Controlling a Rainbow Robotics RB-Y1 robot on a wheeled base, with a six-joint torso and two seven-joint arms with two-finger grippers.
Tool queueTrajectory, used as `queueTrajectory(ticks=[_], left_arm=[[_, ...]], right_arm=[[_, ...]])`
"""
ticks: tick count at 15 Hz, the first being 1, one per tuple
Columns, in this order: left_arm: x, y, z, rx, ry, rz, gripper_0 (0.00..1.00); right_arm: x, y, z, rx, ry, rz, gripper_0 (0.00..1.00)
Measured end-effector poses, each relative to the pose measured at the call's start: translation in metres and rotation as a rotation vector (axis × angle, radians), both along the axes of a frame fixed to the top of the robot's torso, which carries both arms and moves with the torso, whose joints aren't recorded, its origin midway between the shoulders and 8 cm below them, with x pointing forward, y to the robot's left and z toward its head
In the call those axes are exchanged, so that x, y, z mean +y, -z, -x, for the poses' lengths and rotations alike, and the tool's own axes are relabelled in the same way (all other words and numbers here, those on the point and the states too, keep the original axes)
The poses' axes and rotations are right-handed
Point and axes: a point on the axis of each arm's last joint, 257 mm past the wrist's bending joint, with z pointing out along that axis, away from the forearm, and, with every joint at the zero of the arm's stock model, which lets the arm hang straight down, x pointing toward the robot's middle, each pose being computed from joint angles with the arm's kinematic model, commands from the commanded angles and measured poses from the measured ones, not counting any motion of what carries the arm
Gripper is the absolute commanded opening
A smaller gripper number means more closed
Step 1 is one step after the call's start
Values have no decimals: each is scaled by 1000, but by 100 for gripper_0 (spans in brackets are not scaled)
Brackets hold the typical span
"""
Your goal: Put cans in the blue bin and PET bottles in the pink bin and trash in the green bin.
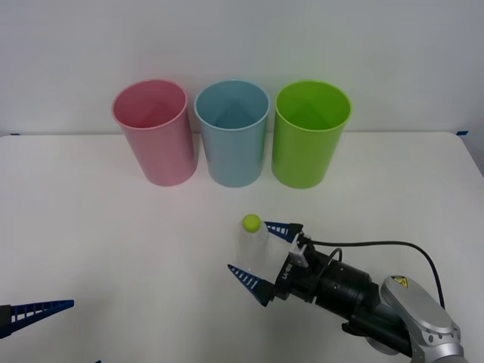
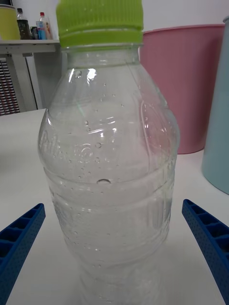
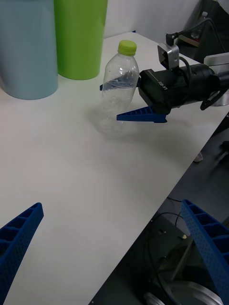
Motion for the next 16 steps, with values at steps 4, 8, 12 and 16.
queueTrajectory(ticks=[4, 8, 12, 16], left_arm=[[0, 0, 0, 0, 0, 0, 100], [0, 0, 0, 0, 0, 0, 100], [0, 0, 0, 0, 0, 0, 100], [0, 0, 0, 0, 0, 0, 100]], right_arm=[[-1, 0, -1, 2, 4, 1, 0], [-1, 1, -2, -5, 10, 9, 0], [-3, 3, -4, -4, 15, 12, 0], [-2, 3, -3, -2, 13, 11, 0]])
